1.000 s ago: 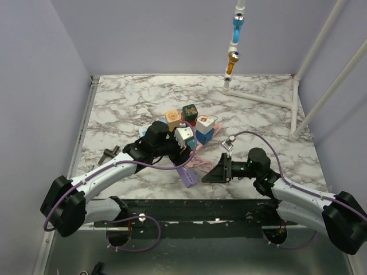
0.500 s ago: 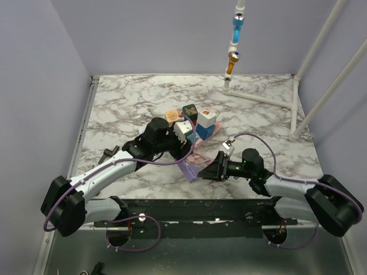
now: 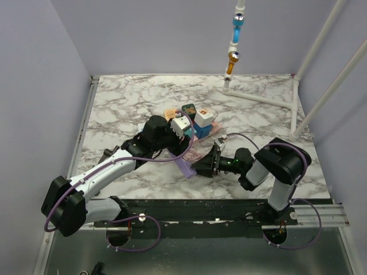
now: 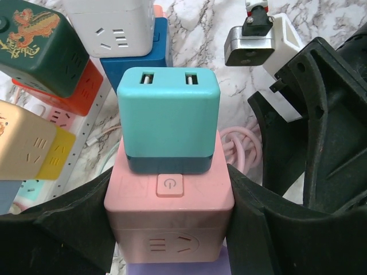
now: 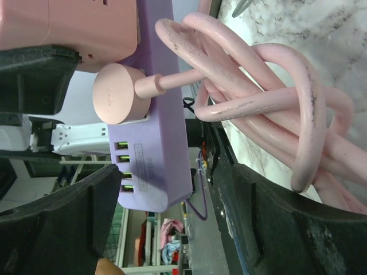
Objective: Pull the plug off the socket
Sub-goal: Remove the plug from the socket.
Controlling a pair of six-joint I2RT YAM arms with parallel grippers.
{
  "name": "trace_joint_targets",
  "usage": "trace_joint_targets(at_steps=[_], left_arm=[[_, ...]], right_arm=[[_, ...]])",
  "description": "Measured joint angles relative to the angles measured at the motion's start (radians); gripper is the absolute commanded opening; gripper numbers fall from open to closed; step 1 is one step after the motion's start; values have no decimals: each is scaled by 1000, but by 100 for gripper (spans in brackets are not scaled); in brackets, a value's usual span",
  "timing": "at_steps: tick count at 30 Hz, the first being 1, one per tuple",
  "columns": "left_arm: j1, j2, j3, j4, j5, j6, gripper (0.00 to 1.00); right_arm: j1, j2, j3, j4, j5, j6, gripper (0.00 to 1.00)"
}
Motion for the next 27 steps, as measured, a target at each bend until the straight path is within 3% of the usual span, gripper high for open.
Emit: trace_joint_targets(at_steps=[11,16,21,25,27], left_arm=[[5,0,-13,22,-30,4,0],[-10,4,-24,30,-26,3,0],[-16,4,-30,52,-23,3,0],[-21,8,-30,52,-24,6,0],[-27,15,-30,51,-26,8,0]], right_arm=[[30,46,100,30,-20,83,78],[44,-51,58,7,-3,-13,92],[178,-384,97,-430,143,-359,94],[212,-403,164,-626,222,-494,93],[220,-401,194,-683,264,-533,88]])
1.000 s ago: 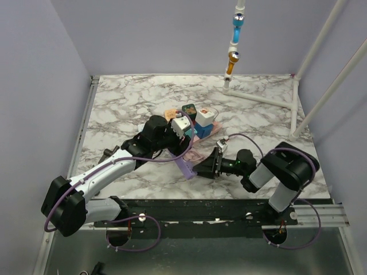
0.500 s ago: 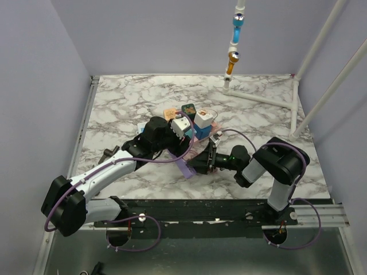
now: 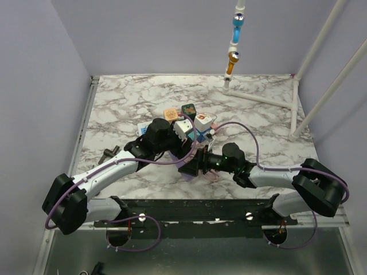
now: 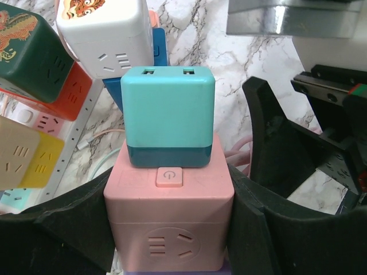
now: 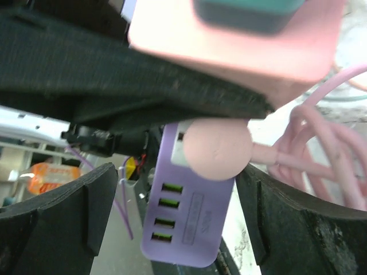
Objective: Pull the plug off the socket
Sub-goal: Remove the plug from the socket.
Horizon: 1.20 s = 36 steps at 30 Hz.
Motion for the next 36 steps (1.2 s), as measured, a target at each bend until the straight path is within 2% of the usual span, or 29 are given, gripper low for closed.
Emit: trace_joint_targets(at_steps=[5,12,15,23,29,33,35,36], left_arm=[[-4,3,0,-3,-2,1,0],[-7,3,0,-18,-13,8,0],[-9,3,-2,-28,-15,8,0],[-9,2,40,57,-14,-17,0],[-9,-1,91,91,-11,-34,0],[-9,-18,121,32,-4,-29,0],[-9,-34,142,-24,10,-21,0],[-9,-43,151,-49,20,-17,0]], right_arm=[[16,-2,27,-83,109,-67,57],[51,14,19,-69,161,-59,25],[79,26,18,-63,197,-68,19],[217,93,83,-271,362,-189,10],[234,80,87,-367,497,-211,10],[240,43,88,-430,604,-220,10],[240,42,99,-472,658,-232,12],[240,45,109,-490,676,-237,19]])
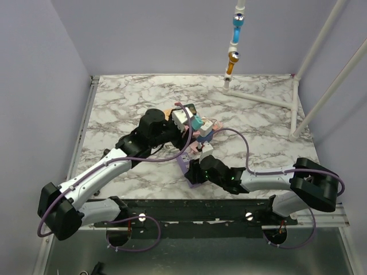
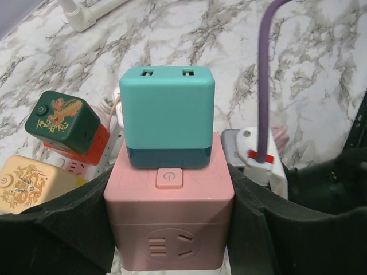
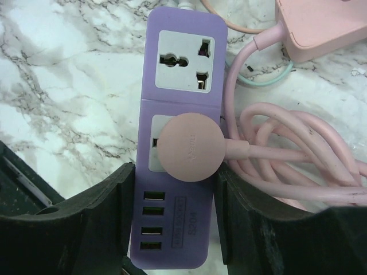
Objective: Pull the plug off the socket
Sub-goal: Remove the plug from the socket.
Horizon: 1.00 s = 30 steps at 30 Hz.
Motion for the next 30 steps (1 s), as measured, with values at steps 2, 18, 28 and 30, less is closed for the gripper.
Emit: trace_joint_targets(at_steps=[2,18,28,30], left_arm=[[0,-28,18,-58,27,15,0],[-27,-276,-108,-264,211,172,0],[-76,-275,-140,-275,135,232,0],[-93,-275,-145,-270,122,239,0]], right_arm=[[2,9,22,-29,22,-7,43],[2,-565,24,-252,-4,-79,92],[2,-673,135,-404,-41,-48,95],[2,-626,162,-394,-56,-41,95]])
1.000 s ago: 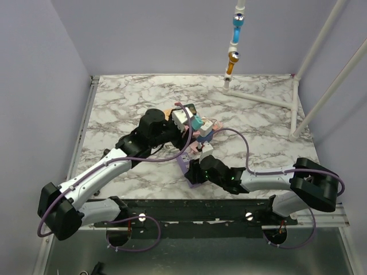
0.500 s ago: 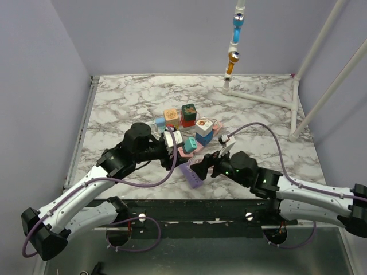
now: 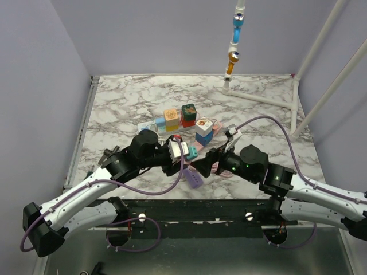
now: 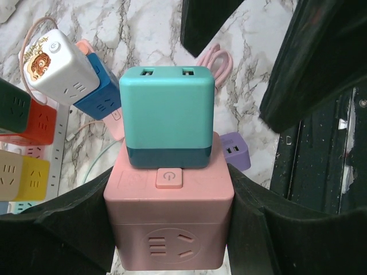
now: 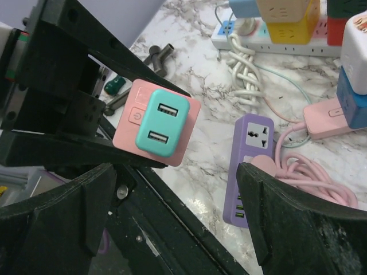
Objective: Pull the plug off the socket
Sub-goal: Remove the plug from the socket.
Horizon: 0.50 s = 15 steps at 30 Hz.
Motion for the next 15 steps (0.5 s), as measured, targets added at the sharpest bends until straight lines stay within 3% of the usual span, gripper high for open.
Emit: trace_joint_targets(at_steps=[7,15], left_arm=[[-31,-1,-33,8,-47,27,0],[-49,-15,-59,27,-76,53,0]], right_arm=[[0,148,42,12,-20,26,91],[0,219,53,83,-36,51,77]])
